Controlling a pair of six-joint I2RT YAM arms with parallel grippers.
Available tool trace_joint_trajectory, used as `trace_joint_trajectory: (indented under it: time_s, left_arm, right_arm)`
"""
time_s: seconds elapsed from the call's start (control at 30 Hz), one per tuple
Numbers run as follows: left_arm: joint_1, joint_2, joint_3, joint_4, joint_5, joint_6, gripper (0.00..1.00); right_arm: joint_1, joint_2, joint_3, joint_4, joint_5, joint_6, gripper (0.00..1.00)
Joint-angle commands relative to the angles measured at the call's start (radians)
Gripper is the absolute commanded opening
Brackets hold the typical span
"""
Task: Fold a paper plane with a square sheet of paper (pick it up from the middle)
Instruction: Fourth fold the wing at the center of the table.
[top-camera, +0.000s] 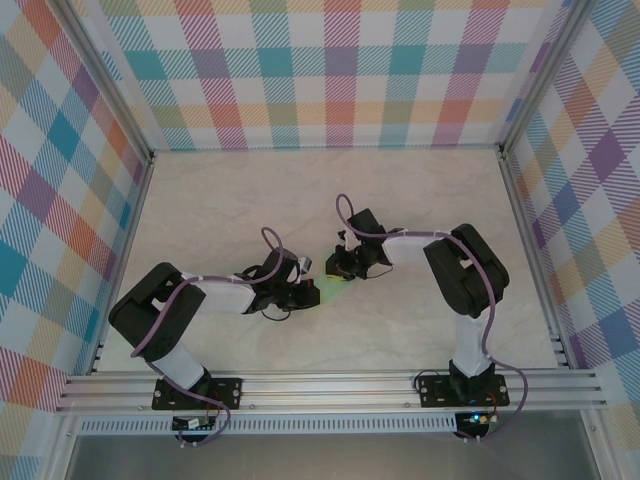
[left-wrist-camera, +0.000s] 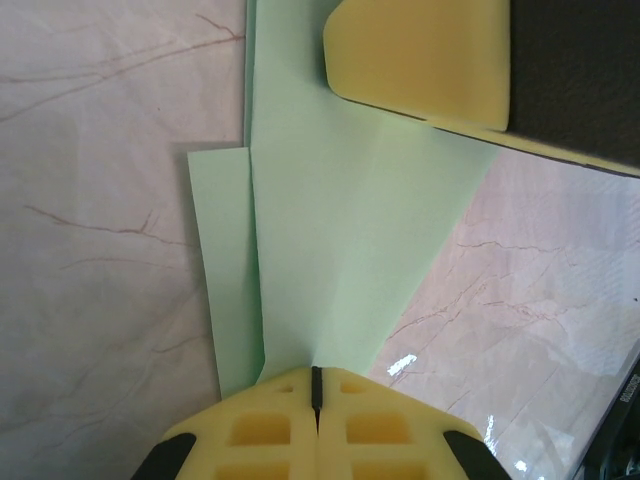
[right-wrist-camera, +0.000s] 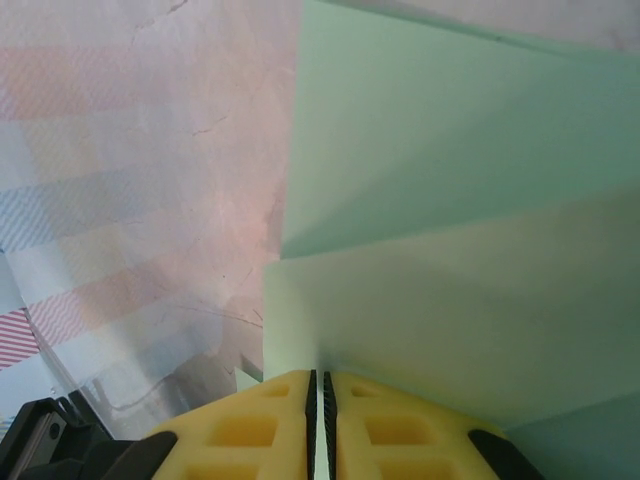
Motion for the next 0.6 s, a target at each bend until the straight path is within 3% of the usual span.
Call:
trace_joint_trajectory:
  time_s: [0.0,0.57]
  left_arm:
    - [0.018,0.047,-0.047,-0.11,-0.081,0.023,0.0]
    - [0.018,0.057,-0.063,-0.109,-0.078,0.034,0.0]
  right_arm:
    - [-0.032,0.039,0.023,-0.013,0.042,-0.032,0.14]
    - [-0.148,0.09,0.088,-0.008,-0.007,-0.05,0.16]
